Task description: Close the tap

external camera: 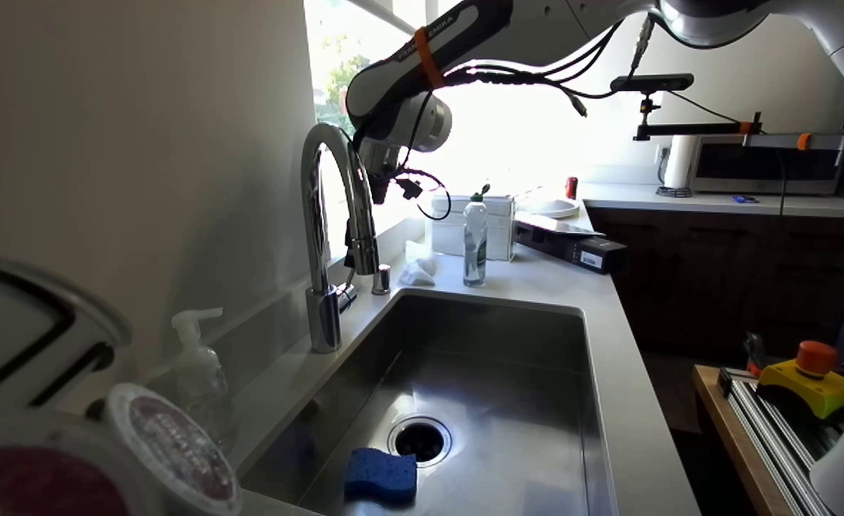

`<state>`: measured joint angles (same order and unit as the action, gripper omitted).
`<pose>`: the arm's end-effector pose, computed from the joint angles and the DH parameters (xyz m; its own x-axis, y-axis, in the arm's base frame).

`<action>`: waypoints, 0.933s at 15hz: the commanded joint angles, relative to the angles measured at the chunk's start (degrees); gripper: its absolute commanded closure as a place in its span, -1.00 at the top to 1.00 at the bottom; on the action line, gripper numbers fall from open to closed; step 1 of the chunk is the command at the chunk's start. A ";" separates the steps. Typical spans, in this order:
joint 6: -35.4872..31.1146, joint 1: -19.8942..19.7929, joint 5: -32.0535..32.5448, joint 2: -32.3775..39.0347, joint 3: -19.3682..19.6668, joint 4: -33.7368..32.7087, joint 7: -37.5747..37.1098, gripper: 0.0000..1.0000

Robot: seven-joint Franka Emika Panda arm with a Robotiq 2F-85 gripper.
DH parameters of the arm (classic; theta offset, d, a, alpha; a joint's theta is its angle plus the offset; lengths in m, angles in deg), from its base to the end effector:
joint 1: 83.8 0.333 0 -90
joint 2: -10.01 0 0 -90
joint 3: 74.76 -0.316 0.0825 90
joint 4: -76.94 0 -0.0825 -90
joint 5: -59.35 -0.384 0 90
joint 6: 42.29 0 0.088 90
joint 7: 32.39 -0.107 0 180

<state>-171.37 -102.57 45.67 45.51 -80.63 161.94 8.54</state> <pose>0.7069 -0.1691 0.3287 0.9170 0.2961 0.2673 0.3353 -0.9352 -0.1142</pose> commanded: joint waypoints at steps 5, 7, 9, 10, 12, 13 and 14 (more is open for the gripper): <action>3.15 1.87 -2.32 1.85 -2.30 -3.35 1.86 -0.93; 3.97 1.91 -2.34 2.43 -2.48 -4.16 2.65 -0.93; 5.01 2.05 -2.20 2.91 -2.37 -5.16 3.22 -0.93; 5.46 2.15 -2.09 3.16 -2.26 -5.66 3.40 -0.93; 5.93 2.46 -1.91 3.62 -2.06 -6.58 3.08 -0.70; 6.65 2.76 -2.54 3.92 -2.60 -6.90 2.95 -0.38; 6.94 3.31 -2.71 4.04 -2.89 -7.05 2.71 -0.19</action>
<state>-167.30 -101.12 44.44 47.89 -82.58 157.34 11.92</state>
